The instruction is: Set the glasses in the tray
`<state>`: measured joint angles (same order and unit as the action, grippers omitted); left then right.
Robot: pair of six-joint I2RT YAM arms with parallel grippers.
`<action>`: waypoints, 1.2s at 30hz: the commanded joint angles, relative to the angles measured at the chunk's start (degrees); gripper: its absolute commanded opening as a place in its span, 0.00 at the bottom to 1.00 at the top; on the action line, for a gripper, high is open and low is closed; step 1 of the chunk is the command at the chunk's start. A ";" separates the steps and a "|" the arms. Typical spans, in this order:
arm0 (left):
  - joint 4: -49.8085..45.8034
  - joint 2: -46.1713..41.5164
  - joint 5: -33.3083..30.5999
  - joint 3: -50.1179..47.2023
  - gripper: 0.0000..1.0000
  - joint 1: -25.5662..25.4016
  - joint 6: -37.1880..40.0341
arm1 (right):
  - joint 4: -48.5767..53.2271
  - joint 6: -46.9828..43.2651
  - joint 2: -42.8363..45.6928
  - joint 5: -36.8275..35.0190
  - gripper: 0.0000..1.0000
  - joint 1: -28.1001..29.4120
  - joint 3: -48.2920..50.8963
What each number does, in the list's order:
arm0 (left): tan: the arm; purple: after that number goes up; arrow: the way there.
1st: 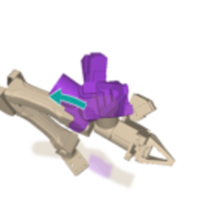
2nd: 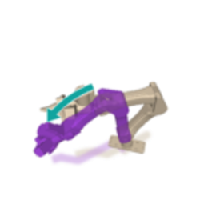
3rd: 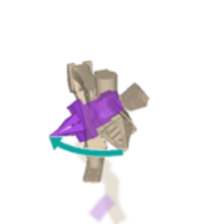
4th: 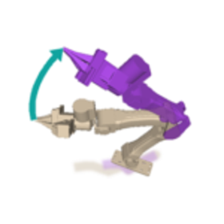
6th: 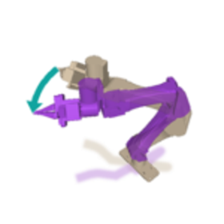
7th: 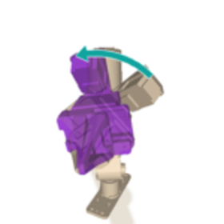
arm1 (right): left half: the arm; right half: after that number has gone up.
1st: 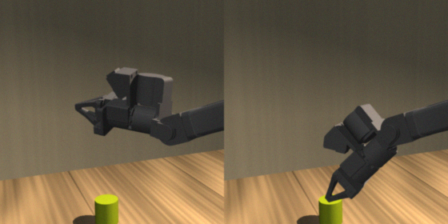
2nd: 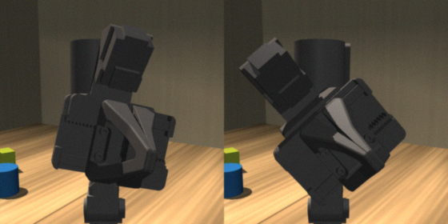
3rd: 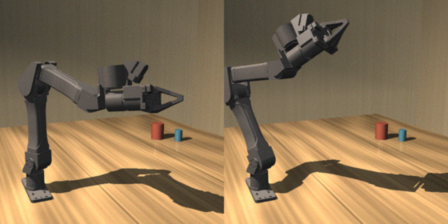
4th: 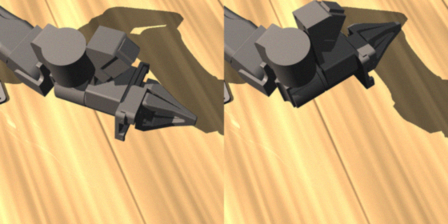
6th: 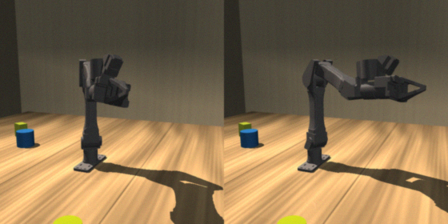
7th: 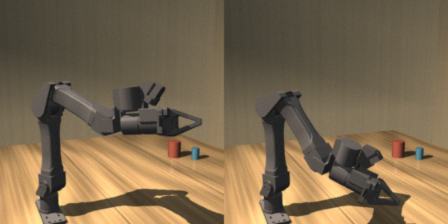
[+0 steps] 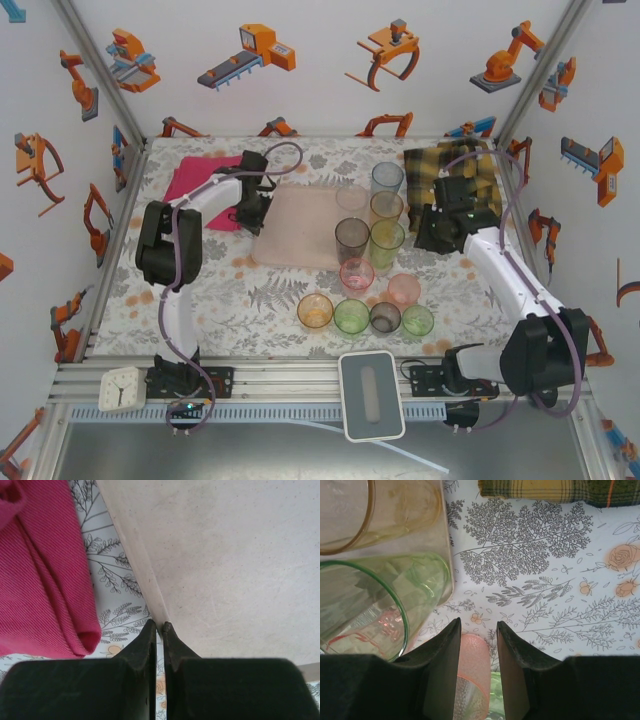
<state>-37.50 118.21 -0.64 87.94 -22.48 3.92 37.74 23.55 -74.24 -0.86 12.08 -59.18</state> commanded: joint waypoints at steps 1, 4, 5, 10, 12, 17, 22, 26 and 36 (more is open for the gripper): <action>-7.25 -0.96 1.02 -2.50 0.00 -1.26 2.04 | -1.70 1.19 1.32 1.12 0.36 -0.92 1.10; -7.15 -1.30 0.85 -2.69 0.00 -1.51 2.03 | -1.70 1.28 2.19 1.21 0.36 -1.50 1.51; -7.16 -1.31 0.86 -2.76 0.00 -1.58 1.97 | -1.70 1.28 2.42 1.30 0.36 -1.70 1.52; -6.58 -2.14 0.56 -3.80 0.00 -2.21 2.19 | -1.37 1.24 3.62 1.48 0.36 -2.23 1.97; -6.29 -2.68 0.39 -4.54 0.00 -2.55 2.46 | -1.27 1.23 3.93 1.48 0.36 -2.47 2.05; -5.93 -3.25 0.04 -5.15 0.00 -2.92 2.60 | -1.17 1.31 4.38 1.74 0.36 -2.72 2.14; -6.10 -2.25 -1.35 -4.25 0.01 -2.95 3.11 | -0.96 1.23 4.73 1.83 0.36 -2.85 2.05; -7.15 -1.30 -1.97 -2.13 0.10 -2.88 3.55 | -0.57 1.26 5.31 1.79 0.36 -2.95 1.99; -10.75 -5.50 -2.78 5.04 0.36 -2.87 5.96 | 2.09 0.63 6.74 1.13 0.37 -3.03 -0.42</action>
<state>-44.82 116.42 -3.20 90.52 -25.12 7.22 37.67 24.23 -68.62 0.64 9.43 -57.71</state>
